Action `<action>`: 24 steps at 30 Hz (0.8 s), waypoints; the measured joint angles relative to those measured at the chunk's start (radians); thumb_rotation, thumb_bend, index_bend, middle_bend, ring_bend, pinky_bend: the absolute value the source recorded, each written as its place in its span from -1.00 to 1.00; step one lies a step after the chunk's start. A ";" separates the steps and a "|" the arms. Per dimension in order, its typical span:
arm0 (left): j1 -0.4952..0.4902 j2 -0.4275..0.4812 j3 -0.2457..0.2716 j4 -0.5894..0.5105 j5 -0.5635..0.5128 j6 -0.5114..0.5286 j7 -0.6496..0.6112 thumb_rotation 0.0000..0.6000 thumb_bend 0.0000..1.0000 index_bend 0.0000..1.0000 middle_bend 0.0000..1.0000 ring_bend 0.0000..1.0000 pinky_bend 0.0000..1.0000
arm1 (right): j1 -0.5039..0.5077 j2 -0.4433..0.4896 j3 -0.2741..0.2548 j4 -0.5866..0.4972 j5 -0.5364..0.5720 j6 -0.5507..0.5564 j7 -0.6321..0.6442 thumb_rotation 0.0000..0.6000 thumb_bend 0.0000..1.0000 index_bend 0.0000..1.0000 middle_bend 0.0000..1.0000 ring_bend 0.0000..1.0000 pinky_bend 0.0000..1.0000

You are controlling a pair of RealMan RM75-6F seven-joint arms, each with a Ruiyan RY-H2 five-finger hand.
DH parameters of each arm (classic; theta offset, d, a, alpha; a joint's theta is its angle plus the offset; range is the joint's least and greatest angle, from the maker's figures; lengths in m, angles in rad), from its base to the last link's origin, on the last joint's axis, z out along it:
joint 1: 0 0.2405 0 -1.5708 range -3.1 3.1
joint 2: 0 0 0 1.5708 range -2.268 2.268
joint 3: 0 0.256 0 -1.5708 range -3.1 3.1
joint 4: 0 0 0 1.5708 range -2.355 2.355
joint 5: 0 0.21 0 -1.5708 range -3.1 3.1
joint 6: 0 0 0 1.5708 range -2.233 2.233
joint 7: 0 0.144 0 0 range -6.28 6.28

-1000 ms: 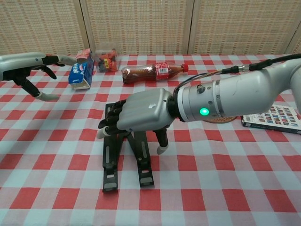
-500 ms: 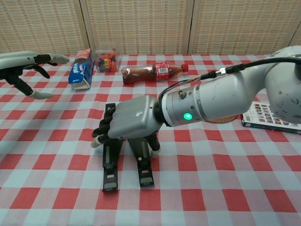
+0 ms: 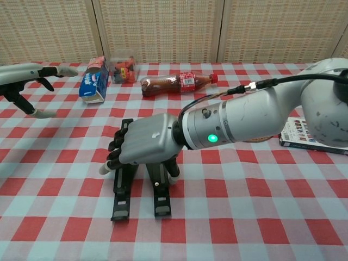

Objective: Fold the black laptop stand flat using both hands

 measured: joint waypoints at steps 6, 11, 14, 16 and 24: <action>0.000 -0.008 0.006 0.015 0.006 0.004 0.050 1.00 -0.45 -1.00 -1.00 -0.99 -0.60 | 0.004 -0.003 -0.012 0.007 -0.007 0.014 0.003 1.00 -0.76 -0.72 -0.66 -1.00 -1.00; 0.003 -0.018 0.009 0.026 0.005 0.006 0.078 1.00 -0.45 -1.00 -1.00 -1.00 -0.60 | 0.003 -0.004 -0.018 0.010 -0.013 0.034 0.011 1.00 -0.71 -0.58 -0.56 -1.00 -1.00; 0.004 -0.019 0.009 0.026 0.004 0.005 0.086 1.00 -0.45 -1.00 -1.00 -1.00 -0.60 | 0.001 -0.005 -0.023 0.013 -0.021 0.053 0.018 1.00 -0.70 -0.46 -0.51 -1.00 -1.00; 0.004 -0.019 0.008 0.025 0.004 0.005 0.091 1.00 -0.45 -1.00 -1.00 -1.00 -0.60 | -0.003 -0.007 -0.028 0.017 -0.027 0.071 0.024 1.00 -0.68 -0.42 -0.49 -1.00 -1.00; 0.002 -0.018 0.006 0.015 0.001 0.001 0.103 1.00 -0.45 -1.00 -1.00 -1.00 -0.60 | -0.016 -0.007 -0.039 0.031 -0.043 0.126 0.044 1.00 -0.64 -0.28 -0.43 -0.97 -1.00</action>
